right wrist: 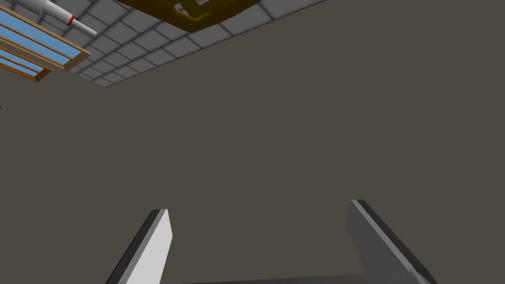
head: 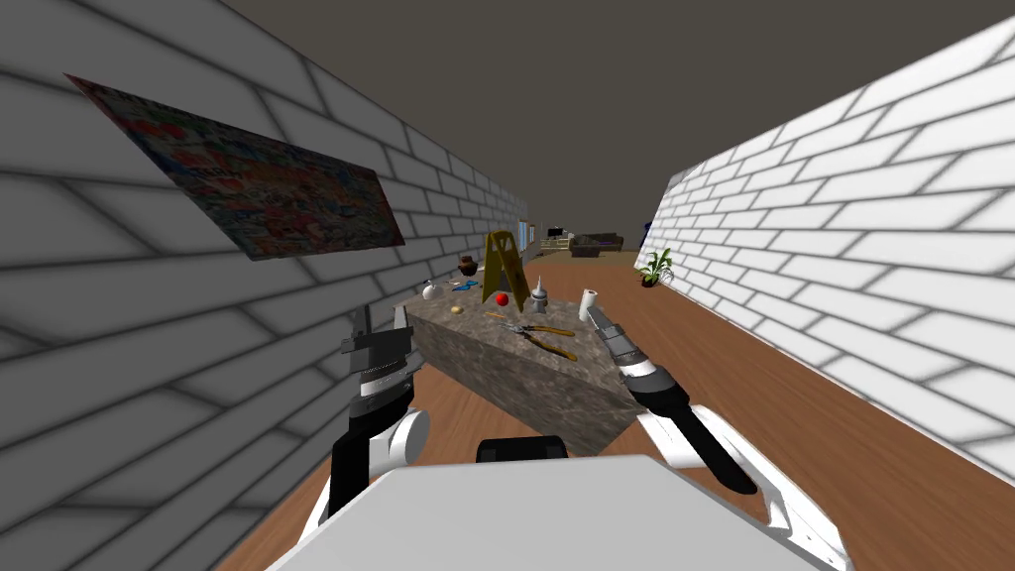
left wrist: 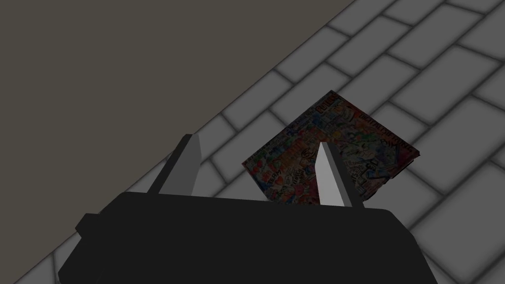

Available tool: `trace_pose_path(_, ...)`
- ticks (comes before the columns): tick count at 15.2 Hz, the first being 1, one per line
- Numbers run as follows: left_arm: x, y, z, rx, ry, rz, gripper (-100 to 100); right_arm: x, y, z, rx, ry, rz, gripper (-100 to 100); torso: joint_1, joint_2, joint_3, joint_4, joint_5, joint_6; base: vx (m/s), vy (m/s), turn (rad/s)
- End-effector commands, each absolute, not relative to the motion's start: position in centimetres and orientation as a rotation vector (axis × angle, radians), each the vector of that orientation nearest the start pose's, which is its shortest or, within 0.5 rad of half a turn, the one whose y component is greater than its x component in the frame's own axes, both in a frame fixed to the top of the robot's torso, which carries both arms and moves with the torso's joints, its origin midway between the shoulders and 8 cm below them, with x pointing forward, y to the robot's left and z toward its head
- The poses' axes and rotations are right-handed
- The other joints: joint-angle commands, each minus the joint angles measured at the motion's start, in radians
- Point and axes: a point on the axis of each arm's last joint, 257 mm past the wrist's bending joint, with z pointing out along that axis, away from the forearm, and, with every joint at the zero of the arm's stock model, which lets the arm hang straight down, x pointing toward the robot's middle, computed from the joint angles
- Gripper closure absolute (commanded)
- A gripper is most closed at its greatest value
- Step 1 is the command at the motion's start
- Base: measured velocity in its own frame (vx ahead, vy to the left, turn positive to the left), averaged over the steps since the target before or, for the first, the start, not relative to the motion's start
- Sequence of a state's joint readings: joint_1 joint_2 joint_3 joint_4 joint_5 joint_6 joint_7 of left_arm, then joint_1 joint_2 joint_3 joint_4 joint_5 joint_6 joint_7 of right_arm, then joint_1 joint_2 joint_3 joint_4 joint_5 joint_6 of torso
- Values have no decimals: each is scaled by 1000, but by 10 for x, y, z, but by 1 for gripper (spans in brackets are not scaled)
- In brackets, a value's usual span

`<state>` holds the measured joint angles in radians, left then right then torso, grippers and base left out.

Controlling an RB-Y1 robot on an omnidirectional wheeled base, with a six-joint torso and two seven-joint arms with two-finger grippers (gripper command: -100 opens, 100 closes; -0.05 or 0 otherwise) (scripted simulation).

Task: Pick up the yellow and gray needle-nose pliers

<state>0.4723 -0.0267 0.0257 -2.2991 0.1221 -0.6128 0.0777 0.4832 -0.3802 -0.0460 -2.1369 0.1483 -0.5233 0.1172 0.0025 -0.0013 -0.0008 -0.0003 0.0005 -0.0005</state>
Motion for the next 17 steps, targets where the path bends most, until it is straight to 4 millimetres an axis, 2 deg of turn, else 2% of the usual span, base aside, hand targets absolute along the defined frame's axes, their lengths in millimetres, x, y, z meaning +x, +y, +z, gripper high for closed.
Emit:
trace_pose_path(1, 315, 300, 61, -640, 377, -1462, 0, 371, -259, -49, 228, 1126, 985, -100, 0, 0, 0, 0, 0, 0, 23, 47, 102)
trace_pose_path(2, 315, 300, 61, -640, 377, -1462, 0, 371, -259, -49, 219, 1133, 984, -100, 0, 0, 0, 0, 0, 0, 11, 29, 23)
trace_pose_path(3, 315, 300, 61, -640, 377, -1462, 0, 374, -261, -66, 189, 1192, 947, -100, 0, 0, 0, 0, 0, 0, 10, 44, 121)
trace_pose_path(5, 315, 300, 61, -640, 377, -1462, 0, 373, -260, -66, 168, 1206, 943, -100, 0, 0, 0, 0, 0, 0, 11, 35, 70)
trace_pose_path(6, 315, 300, 61, -640, 377, -1462, 0, 375, -264, -83, 135, 1266, 904, -100, 0, 0, 0, 0, 0, 0, 7, 35, 97)
trace_pose_path(8, 315, 300, 61, -640, 377, -1462, 0, 375, -263, -84, 114, 1280, 899, -100, 0, 0, 0, 0, 0, 0, 11, 35, 81)
trace_pose_path(9, 315, 300, 61, -640, 377, -1462, 0, 376, -268, -101, 77, 1342, 856, -100, 0, 1, 0, 0, 0, 0, 9, 32, 90)
trace_pose_path(11, 315, 300, 61, -640, 377, -1462, 0, 376, -268, -102, 57, 1355, 852, -100, 0, 0, 0, 0, 0, 0, 12, 35, 83)
trace_pose_path(12, 315, 300, 61, -640, 377, -1462, 0, 376, -275, -120, 20, 1416, 807, -100, 0, 0, 0, 0, 0, 0, 15, 41, 83)
trace_pose_path(14, 315, 300, 61, -640, 377, -1462, 0, 376, -275, -120, -2, 1429, 802, -100, 0, 0, 0, 0, 0, 0, 16, 41, 85)
trace_pose_path(15, 315, 300, 61, -640, 377, -1462, 0, 375, -283, -139, -39, 1489, 755, -100, 0, 0, 0, 0, 0, 0, 14, 42, 120)
trace_pose_path(17, 315, 300, 61, -640, 377, -1462, 0, 375, -283, -139, -63, 1502, 749, -100, 1, 0, 0, 0, 0, 0, 18, 41, 79)
